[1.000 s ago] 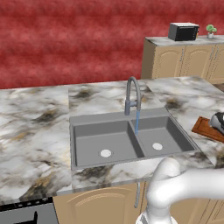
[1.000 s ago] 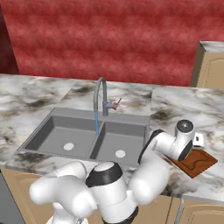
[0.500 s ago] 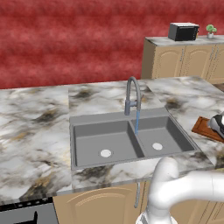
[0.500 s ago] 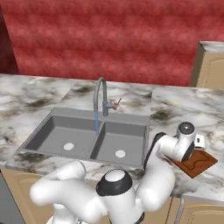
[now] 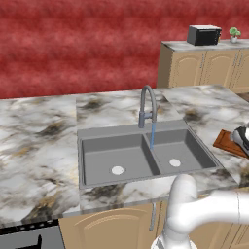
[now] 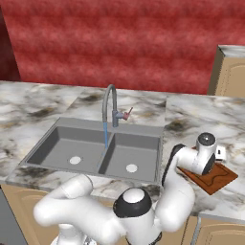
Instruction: Pick the pear from the sink and place it on the cutting board to airdry. Then turn off the sink faucet.
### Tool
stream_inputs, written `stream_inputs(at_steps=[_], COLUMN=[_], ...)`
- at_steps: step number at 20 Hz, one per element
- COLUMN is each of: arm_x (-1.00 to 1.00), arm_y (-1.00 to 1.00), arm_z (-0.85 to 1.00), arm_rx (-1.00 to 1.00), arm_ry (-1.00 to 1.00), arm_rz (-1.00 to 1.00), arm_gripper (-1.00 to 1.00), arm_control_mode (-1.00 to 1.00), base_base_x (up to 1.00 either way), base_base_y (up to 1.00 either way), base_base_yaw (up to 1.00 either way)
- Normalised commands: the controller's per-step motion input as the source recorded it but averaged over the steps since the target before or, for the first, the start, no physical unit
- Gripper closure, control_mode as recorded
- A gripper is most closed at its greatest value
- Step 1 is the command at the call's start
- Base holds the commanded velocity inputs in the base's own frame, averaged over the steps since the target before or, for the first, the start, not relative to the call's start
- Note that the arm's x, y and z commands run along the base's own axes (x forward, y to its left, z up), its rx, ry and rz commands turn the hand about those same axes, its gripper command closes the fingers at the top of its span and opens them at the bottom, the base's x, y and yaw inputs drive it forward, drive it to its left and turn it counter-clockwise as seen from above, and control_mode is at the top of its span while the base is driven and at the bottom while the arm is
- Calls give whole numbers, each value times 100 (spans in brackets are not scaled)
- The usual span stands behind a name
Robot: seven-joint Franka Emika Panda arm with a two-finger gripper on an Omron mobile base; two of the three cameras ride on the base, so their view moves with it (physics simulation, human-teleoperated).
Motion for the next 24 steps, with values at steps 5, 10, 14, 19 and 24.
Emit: stream_inputs(at_steps=[5,10,14,19,24], arm_x=[16,-1,-10,-15,-19], arm_y=[-12,-7,-5,0,2], arm_z=[-20,-20,-2,1,17], arm_rx=[0,1,1,1,1], arm_ry=[1,3,0,0,-1], arm_rz=[0,0,0,1,4], arm_gripper=[100,-100,-100,-100,-100], arm_control_mode=[-100,-100,-100,-100,-100], base_base_x=[0,0,0,0,0], base_base_y=[0,0,0,0,0], base_base_yaw=[0,0,0,0,0])
